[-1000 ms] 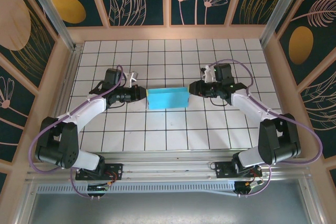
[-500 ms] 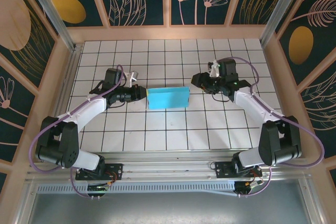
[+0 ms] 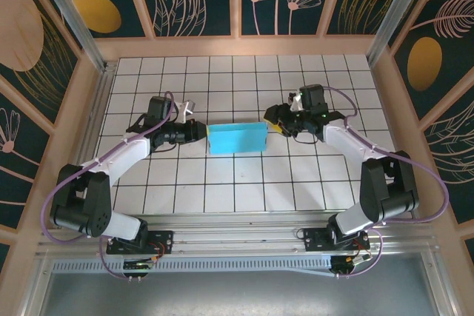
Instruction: Fold the paper box
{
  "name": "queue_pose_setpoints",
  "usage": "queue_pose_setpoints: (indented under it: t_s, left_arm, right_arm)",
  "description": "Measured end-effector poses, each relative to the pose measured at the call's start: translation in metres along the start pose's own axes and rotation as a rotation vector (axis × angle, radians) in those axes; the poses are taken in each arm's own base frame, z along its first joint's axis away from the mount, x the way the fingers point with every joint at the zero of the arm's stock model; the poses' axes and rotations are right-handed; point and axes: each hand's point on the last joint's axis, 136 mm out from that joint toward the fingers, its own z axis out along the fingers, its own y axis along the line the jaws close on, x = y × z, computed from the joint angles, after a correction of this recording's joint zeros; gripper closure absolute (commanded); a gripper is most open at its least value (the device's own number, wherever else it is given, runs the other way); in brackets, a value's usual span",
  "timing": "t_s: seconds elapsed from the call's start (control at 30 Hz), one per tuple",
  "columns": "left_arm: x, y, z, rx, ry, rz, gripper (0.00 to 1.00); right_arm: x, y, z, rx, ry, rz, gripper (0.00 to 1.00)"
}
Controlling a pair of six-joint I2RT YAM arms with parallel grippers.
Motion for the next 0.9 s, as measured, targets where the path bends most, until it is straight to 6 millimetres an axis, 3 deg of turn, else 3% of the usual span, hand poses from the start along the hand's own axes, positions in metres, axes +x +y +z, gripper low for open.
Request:
queue_pose_setpoints:
  t_s: [0.17, 0.4, 0.73, 0.9]
  left_arm:
    - [0.0, 0.0, 0.0, 0.0, 0.0, 0.0, 0.82]
    - [0.0, 0.0, 0.0, 0.0, 0.0, 0.0, 0.82]
    - [0.0, -0.002, -0.002, 0.003, -0.005, -0.002, 0.73]
    - [-0.003, -0.017, -0.013, 0.039, -0.032, 0.03, 0.68]
  right_arm:
    - [0.002, 0.001, 0.003, -0.004, 0.009, 0.003, 0.65]
    - [0.001, 0.001, 0.004, -0.007, 0.004, 0.01, 0.74]
    - [-0.002, 0.0, 0.007, -0.015, -0.005, 0.006, 0.78]
    - [-0.003, 0.0, 0.008, -0.018, -0.007, 0.004, 0.78]
